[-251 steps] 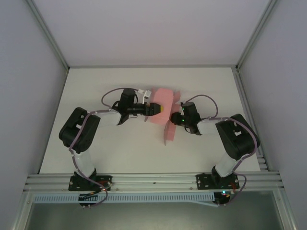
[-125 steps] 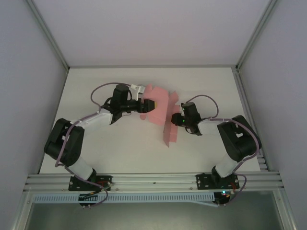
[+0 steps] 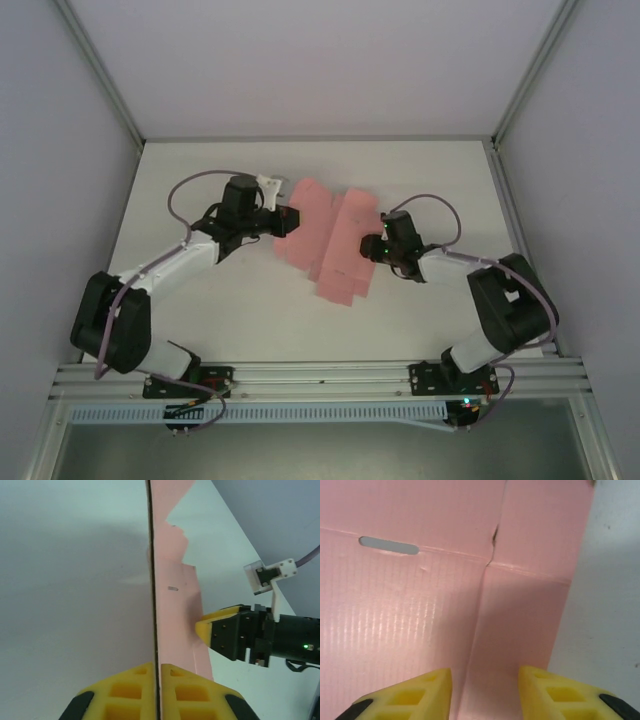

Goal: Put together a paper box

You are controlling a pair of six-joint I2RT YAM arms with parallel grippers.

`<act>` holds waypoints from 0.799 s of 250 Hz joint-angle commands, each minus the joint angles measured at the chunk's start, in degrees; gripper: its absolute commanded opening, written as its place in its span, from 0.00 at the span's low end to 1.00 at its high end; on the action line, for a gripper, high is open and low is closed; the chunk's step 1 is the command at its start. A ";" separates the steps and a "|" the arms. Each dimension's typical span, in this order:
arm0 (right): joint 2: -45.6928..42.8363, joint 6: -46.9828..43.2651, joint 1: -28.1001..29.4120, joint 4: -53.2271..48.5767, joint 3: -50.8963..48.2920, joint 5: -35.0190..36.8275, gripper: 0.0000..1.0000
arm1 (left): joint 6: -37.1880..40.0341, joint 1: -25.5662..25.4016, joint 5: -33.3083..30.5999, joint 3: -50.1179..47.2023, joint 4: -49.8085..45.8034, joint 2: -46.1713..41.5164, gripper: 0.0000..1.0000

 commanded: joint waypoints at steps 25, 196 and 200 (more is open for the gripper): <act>-12.93 0.65 -0.31 -2.41 0.76 -0.78 0.58 | 5.67 0.12 2.85 3.51 1.29 -7.02 0.00; -27.88 15.53 -12.58 44.76 -13.28 -29.13 0.82 | -1.86 0.04 13.48 7.64 11.61 -26.53 0.00; -27.24 16.15 -12.55 46.11 -13.15 -29.71 0.81 | -2.06 0.05 13.79 7.62 11.80 -26.58 0.00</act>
